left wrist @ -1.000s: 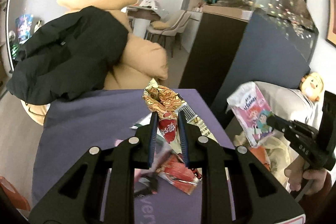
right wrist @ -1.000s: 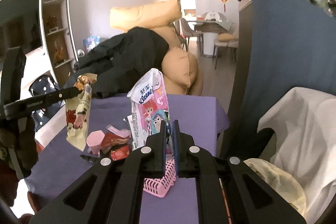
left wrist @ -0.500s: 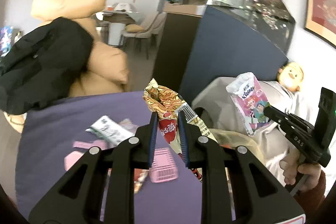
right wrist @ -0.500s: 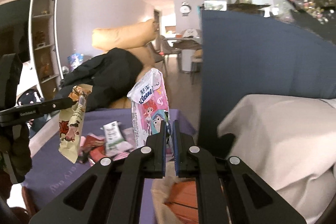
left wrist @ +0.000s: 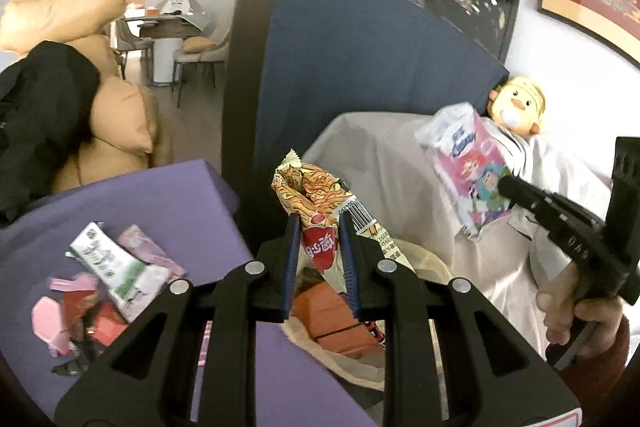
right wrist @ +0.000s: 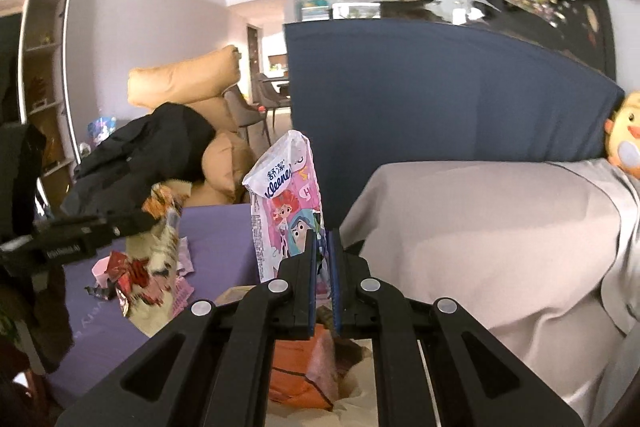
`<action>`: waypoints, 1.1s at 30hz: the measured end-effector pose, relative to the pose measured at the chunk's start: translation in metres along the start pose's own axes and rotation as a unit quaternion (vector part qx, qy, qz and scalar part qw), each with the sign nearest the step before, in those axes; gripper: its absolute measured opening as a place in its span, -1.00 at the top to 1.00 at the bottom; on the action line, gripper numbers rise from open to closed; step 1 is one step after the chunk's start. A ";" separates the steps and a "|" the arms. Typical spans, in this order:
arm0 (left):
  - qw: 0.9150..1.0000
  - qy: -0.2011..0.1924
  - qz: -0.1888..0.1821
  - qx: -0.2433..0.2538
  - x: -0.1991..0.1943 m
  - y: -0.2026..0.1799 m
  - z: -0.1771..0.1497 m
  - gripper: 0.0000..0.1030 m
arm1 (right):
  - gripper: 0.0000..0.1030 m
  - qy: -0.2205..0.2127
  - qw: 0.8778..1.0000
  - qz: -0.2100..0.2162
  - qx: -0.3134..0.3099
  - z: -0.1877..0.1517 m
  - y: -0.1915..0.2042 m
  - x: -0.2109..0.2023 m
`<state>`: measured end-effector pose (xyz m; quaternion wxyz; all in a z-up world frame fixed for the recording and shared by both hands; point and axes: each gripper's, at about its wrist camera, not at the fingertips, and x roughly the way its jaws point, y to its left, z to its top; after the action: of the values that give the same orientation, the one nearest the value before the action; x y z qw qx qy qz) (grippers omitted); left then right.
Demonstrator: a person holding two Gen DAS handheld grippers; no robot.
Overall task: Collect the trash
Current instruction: 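Carry the snack wrapper to the trash bag with the left tool while the right tool carries the tissue pack, then open the right tool to drop the tissue pack into the trash bag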
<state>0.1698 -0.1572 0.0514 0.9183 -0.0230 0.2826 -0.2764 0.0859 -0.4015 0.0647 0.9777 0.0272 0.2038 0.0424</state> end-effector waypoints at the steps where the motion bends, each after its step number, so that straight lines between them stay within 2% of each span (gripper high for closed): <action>1: 1.000 -0.001 -0.004 0.004 0.004 -0.003 -0.001 0.63 | 0.85 0.000 1.000 -0.005 0.001 -0.001 -0.003 0.000; 5: 1.000 0.007 -0.018 0.020 0.030 -0.018 -0.008 0.63 | 0.85 0.008 1.000 -0.020 0.012 -0.007 -0.020 0.001; 11: 0.998 0.054 -0.016 0.030 0.075 -0.030 -0.025 0.63 | 0.85 0.026 0.999 -0.029 0.032 -0.021 -0.038 0.011; 16: 0.995 0.093 -0.014 0.032 0.109 -0.033 -0.044 0.63 | 0.85 0.036 0.998 -0.029 0.033 -0.028 -0.040 0.016; 21: 0.993 0.113 -0.022 0.024 0.126 -0.029 -0.057 0.62 | 0.85 0.046 0.998 -0.026 0.027 -0.029 -0.038 0.025; 25: 0.991 0.127 -0.029 0.015 0.131 -0.027 -0.061 0.45 | 0.85 0.055 0.998 -0.021 0.022 -0.030 -0.031 0.034; 33: 0.991 0.127 -0.033 0.005 0.114 -0.021 -0.059 0.15 | 0.85 0.070 0.997 -0.014 0.010 -0.034 -0.016 0.046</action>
<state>0.2064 -0.2272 -0.0512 0.8655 0.0071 0.3944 -0.3086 0.1152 -0.4120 0.0141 0.9611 0.0308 0.2728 0.0287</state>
